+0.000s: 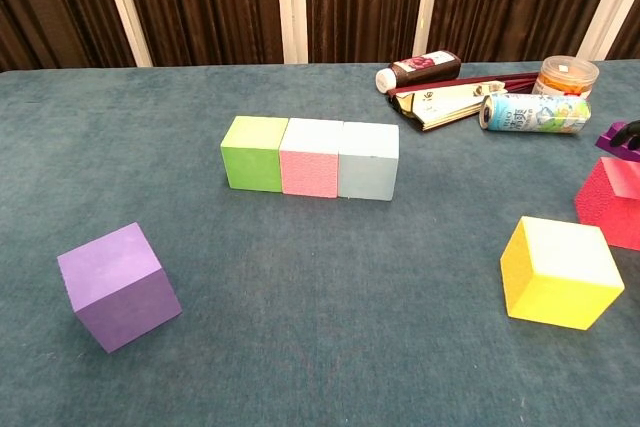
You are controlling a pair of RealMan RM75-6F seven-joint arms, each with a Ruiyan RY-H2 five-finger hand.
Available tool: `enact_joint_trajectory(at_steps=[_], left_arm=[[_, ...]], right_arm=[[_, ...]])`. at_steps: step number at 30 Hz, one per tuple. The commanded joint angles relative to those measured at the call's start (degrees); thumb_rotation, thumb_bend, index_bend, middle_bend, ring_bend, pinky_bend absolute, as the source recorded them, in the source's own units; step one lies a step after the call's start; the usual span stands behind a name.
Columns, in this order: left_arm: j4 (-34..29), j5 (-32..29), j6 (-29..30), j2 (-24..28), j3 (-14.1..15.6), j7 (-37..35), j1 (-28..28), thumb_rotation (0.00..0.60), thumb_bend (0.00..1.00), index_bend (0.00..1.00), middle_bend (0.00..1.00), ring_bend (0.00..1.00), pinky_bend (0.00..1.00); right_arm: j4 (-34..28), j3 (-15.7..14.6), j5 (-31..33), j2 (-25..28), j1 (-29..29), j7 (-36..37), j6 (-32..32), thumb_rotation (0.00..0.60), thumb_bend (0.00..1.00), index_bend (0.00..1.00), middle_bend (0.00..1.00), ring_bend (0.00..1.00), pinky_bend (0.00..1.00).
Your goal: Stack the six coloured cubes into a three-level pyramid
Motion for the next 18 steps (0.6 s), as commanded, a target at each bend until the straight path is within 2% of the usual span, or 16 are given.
enact_joint_trajectory(at_steps=[1, 7, 18], left_arm=[[-0.05, 0.05, -0.27, -0.04, -0.19, 0.34, 0.06, 0.6, 0.36, 0.0, 0.0, 0.0, 0.0], [0.03, -0.24, -0.94, -0.25, -0.77, 0.6, 0.18, 0.6, 0.36, 0.0, 0.0, 0.0, 0.0], [-0.13, -0.85, -2.0, -0.47, -1.62, 1.22, 0.47, 0.6, 0.36, 0.0, 0.0, 0.0, 0.0]], right_arm=[[-0.78, -0.16, 5.32, 1.76, 2.93, -2.51, -1.46, 0.6, 0.29, 0.04, 0.09, 0.0, 0.0], [0.18, -0.14, 9.19, 1.35, 5.74, -3.17, -1.11, 0.6, 0.29, 0.04, 0.09, 0.0, 0.0], [3.83, -1.5, 9.02, -1.11, 7.32, -1.5, -1.37, 0.6, 0.29, 0.07, 0.11, 0.0, 0.0]])
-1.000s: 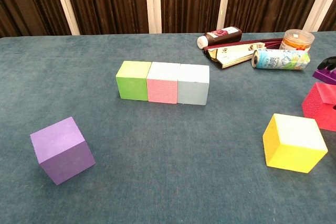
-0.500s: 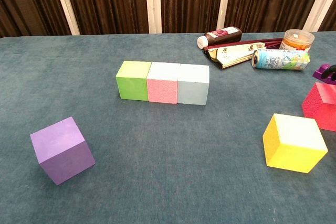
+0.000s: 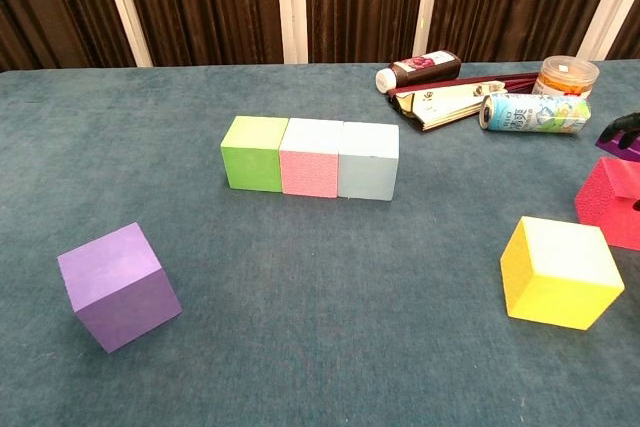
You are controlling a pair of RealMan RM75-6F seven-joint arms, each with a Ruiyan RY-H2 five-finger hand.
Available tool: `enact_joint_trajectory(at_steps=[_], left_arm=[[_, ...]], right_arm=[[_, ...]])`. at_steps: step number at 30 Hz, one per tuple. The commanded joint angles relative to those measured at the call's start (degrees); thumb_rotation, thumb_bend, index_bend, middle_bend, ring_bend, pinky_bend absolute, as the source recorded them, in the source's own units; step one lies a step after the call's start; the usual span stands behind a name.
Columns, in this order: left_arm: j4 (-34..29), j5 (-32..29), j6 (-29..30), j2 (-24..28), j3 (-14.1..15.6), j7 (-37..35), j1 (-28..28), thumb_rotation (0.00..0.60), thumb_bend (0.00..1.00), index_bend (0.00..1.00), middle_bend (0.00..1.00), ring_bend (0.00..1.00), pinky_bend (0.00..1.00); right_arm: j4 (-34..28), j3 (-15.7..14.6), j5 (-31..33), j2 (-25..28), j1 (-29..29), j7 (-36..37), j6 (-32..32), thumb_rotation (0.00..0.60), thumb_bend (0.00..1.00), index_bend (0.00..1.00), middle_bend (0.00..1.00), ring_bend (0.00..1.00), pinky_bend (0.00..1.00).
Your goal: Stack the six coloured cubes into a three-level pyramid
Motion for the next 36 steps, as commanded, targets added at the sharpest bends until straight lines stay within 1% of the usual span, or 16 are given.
enact_joint_trajectory(at_steps=[1, 7, 11, 18, 27, 36], left_arm=[[-0.03, 0.0, -0.18, -0.1, -0.14, 0.4, 0.04, 0.6, 0.36, 0.0, 0.0, 0.0, 0.0], [-0.11, -0.31, -0.74, -0.26, -0.47, 0.99, 0.16, 0.6, 0.36, 0.0, 0.0, 0.0, 0.0], [-0.1, -0.29, -1.24, -0.36, -0.59, 1.19, 0.1, 0.6, 0.36, 0.0, 0.0, 0.0, 0.0], [0.01, -0.61, -1.92, -0.83, -0.98, 1.83, 0.02, 0.6, 0.36, 0.01, 0.0, 0.0, 0.0], [0.11, -0.81, -2.23, -1.25, -1.43, 2.35, 0.12, 0.6, 0.36, 0.02, 0.0, 0.0, 0.0], [-0.05, -0.7, -2.43, -1.42, -1.64, 2.49, 0.23, 0.6, 0.36, 0.02, 0.0, 0.0, 0.0]], right_arm=[[0.83, -0.4, 0.05, -0.52, 0.3, 0.37, -0.59, 0.6, 0.29, 0.07, 0.12, 0.0, 0.0], [2.3, -1.24, -0.29, -1.3, 0.71, 1.13, -1.48, 0.6, 0.29, 0.13, 0.14, 0.0, 0.0], [2.83, -1.64, -0.78, -1.48, 0.91, 1.7, -1.57, 0.6, 0.29, 0.17, 0.19, 0.0, 0.0], [3.4, -2.29, -1.24, -1.74, 1.01, 2.67, -1.56, 0.6, 0.29, 0.19, 0.23, 0.02, 0.0], [3.33, -2.85, -1.4, -1.17, 1.06, 3.77, -1.32, 0.6, 0.29, 0.2, 0.25, 0.04, 0.0], [3.43, -3.32, -2.31, -1.42, 1.06, 4.72, -0.7, 0.6, 0.29, 0.27, 0.26, 0.06, 0.0]])
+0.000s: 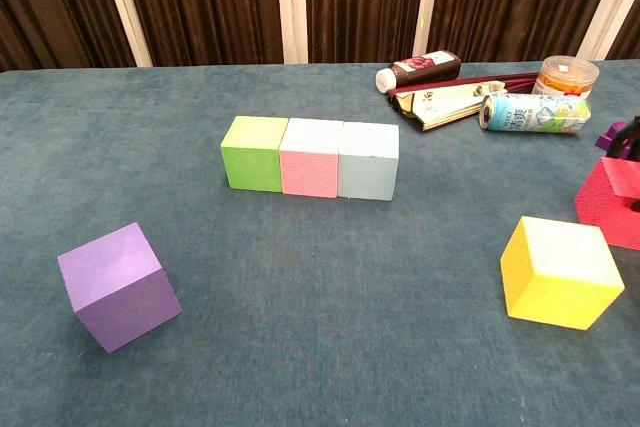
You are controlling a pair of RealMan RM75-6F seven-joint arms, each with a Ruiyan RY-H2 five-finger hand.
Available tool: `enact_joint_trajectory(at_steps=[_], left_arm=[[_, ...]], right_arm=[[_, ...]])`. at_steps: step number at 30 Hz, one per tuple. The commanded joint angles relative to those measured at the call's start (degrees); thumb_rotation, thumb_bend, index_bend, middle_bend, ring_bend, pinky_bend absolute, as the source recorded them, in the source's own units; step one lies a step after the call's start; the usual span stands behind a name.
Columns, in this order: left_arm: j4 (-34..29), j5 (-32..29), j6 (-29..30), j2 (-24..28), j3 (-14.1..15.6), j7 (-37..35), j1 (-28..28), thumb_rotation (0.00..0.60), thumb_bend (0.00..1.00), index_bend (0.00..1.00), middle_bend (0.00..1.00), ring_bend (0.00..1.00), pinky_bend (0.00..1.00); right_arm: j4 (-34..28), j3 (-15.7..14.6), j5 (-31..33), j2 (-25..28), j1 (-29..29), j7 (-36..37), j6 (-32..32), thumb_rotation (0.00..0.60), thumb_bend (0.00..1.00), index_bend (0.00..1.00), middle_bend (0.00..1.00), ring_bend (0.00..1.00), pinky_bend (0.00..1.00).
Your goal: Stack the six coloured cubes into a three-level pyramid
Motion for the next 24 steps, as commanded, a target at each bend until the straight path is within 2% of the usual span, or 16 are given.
enact_joint_trajectory(at_steps=[1, 10, 17, 24], left_arm=[[-0.05, -0.03, 0.05, -0.03, -0.09, -0.01, 0.08, 0.6, 0.36, 0.02, 0.0, 0.0, 0.0], [-0.06, -0.19, -0.03, -0.22, -0.39, 0.16, 0.19, 0.6, 0.36, 0.03, 0.0, 0.0, 0.0], [-0.16, -0.14, 0.0, -0.25, -0.53, 0.02, 0.33, 0.6, 0.36, 0.03, 0.0, 0.0, 0.0], [0.14, -0.7, 0.31, -0.39, -0.95, 1.27, 0.56, 0.6, 0.36, 0.03, 0.0, 0.0, 0.0]], right_arm=[[0.16, -0.17, -0.3, -0.2, -0.02, 0.24, 0.24, 0.6, 0.29, 0.27, 0.26, 0.06, 0.0], [0.92, -0.51, -0.36, -0.67, 0.02, 0.69, -0.12, 0.6, 0.29, 0.27, 0.27, 0.07, 0.0], [0.99, -0.65, -0.85, -0.94, 0.25, 0.69, 1.0, 0.6, 0.29, 0.35, 0.34, 0.16, 0.0], [0.0, -0.02, -2.51, -0.76, -0.22, 2.08, 2.56, 0.6, 0.29, 0.35, 0.35, 0.17, 0.0]])
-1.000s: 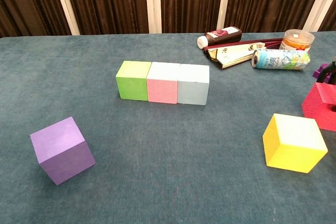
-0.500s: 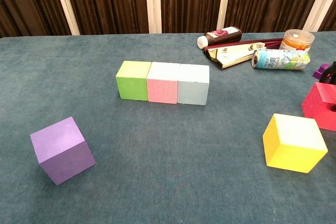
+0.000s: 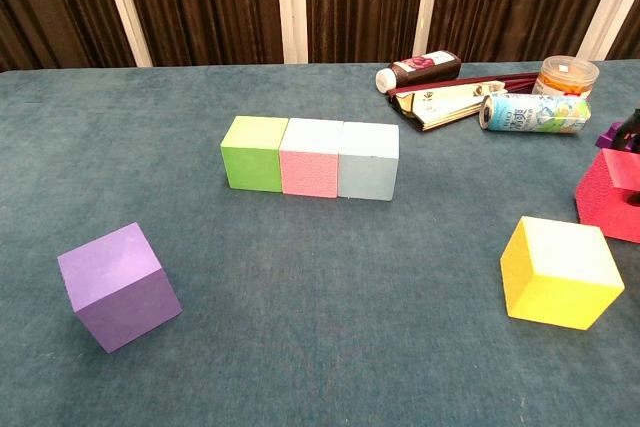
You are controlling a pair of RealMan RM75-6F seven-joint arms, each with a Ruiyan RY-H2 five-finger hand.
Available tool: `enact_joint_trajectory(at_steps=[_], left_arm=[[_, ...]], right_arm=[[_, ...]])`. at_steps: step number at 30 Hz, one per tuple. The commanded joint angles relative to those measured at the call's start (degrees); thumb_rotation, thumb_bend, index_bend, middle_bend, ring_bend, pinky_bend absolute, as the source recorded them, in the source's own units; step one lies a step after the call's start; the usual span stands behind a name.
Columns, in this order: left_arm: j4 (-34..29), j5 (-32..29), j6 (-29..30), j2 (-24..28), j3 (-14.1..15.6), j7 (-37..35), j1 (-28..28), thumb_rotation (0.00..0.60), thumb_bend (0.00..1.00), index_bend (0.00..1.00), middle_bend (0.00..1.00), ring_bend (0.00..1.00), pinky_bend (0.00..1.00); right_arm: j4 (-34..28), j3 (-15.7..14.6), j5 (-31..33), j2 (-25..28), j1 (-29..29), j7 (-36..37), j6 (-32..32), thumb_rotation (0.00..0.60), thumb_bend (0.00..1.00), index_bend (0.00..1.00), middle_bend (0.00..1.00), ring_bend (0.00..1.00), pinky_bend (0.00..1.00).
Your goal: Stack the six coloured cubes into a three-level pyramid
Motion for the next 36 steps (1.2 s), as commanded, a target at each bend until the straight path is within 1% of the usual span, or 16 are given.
enact_joint_trajectory(at_steps=[1, 4, 6, 9, 12, 15, 18, 21, 24, 27, 32, 36], left_arm=[[0.18, -0.4, 0.18, -0.14, -0.22, 1.23, 0.11, 0.6, 0.36, 0.03, 0.0, 0.0, 0.0], [0.37, -0.97, 0.61, -0.47, -0.58, 3.11, 0.25, 0.6, 0.36, 0.03, 0.0, 0.0, 0.0], [0.59, -1.64, 1.15, -0.91, -1.02, 4.81, 0.41, 0.6, 0.36, 0.05, 0.0, 0.0, 0.0], [1.28, -3.19, 2.08, -1.79, -2.09, 7.12, 0.61, 0.6, 0.36, 0.07, 0.0, 0.0, 0.0], [2.08, -6.1, 2.63, -2.77, -3.46, 10.8, 0.78, 0.6, 0.36, 0.07, 0.0, 0.0, 0.0], [1.72, -8.05, 2.36, -3.03, -4.17, 12.58, 0.79, 0.6, 0.36, 0.06, 0.0, 0.0, 0.0], [1.64, -9.01, 1.76, -3.09, -4.48, 13.37, 0.58, 0.6, 0.36, 0.06, 0.0, 0.0, 0.0], [1.87, -8.8, 0.87, -3.26, -4.57, 12.72, 0.06, 0.6, 0.36, 0.06, 0.0, 0.0, 0.0], [3.11, -8.81, 1.04, -4.28, -5.17, 12.19, -0.33, 0.6, 0.36, 0.06, 0.0, 0.0, 0.0], [4.53, -9.85, 0.47, -5.23, -5.5, 12.57, -0.62, 0.6, 0.36, 0.06, 0.0, 0.0, 0.0], [3.08, -14.49, -3.25, -3.86, -5.72, 15.75, -1.04, 0.6, 0.36, 0.05, 0.0, 0.0, 0.0], [2.71, -15.83, -5.84, -3.26, -5.7, 16.22, -1.92, 0.6, 0.36, 0.04, 0.0, 0.0, 0.0]], right_arm=[[-0.96, 0.38, -0.59, 0.66, -0.19, 0.41, 0.21, 0.6, 0.29, 0.35, 0.35, 0.17, 0.0], [-2.74, 0.95, -1.45, 1.97, -0.07, 0.54, 0.75, 0.6, 0.29, 0.35, 0.35, 0.17, 0.0], [-4.81, 1.68, -1.73, 3.49, 0.3, 0.39, 0.93, 0.6, 0.29, 0.35, 0.35, 0.17, 0.0], [-7.5, 2.74, -1.18, 5.52, 1.34, -0.5, 1.02, 0.6, 0.29, 0.35, 0.35, 0.17, 0.0], [-10.76, 4.26, -0.11, 7.54, 3.36, -2.24, 1.89, 0.6, 0.29, 0.35, 0.35, 0.17, 0.0], [-13.22, 5.87, 0.46, 8.53, 5.29, -3.41, 3.63, 0.6, 0.29, 0.35, 0.35, 0.17, 0.0], [-15.35, 7.77, 0.69, 9.12, 7.11, -4.07, 5.13, 0.6, 0.29, 0.35, 0.35, 0.17, 0.0], [-17.48, 10.1, 1.81, 9.07, 10.58, -6.36, 7.11, 0.6, 0.29, 0.35, 0.35, 0.17, 0.0], [-17.5, 11.74, 4.81, 7.68, 14.11, -8.86, 7.96, 0.6, 0.29, 0.35, 0.35, 0.17, 0.0], [-15.79, 13.24, 9.11, 5.61, 17.74, -11.3, 7.47, 0.6, 0.29, 0.35, 0.35, 0.17, 0.0], [-11.47, 15.55, 15.19, 1.61, 23.9, -15.42, 6.49, 0.6, 0.29, 0.35, 0.35, 0.17, 0.0], [-8.35, 17.5, 19.08, -1.01, 27.69, -17.37, 5.69, 0.6, 0.29, 0.35, 0.35, 0.17, 0.0]])
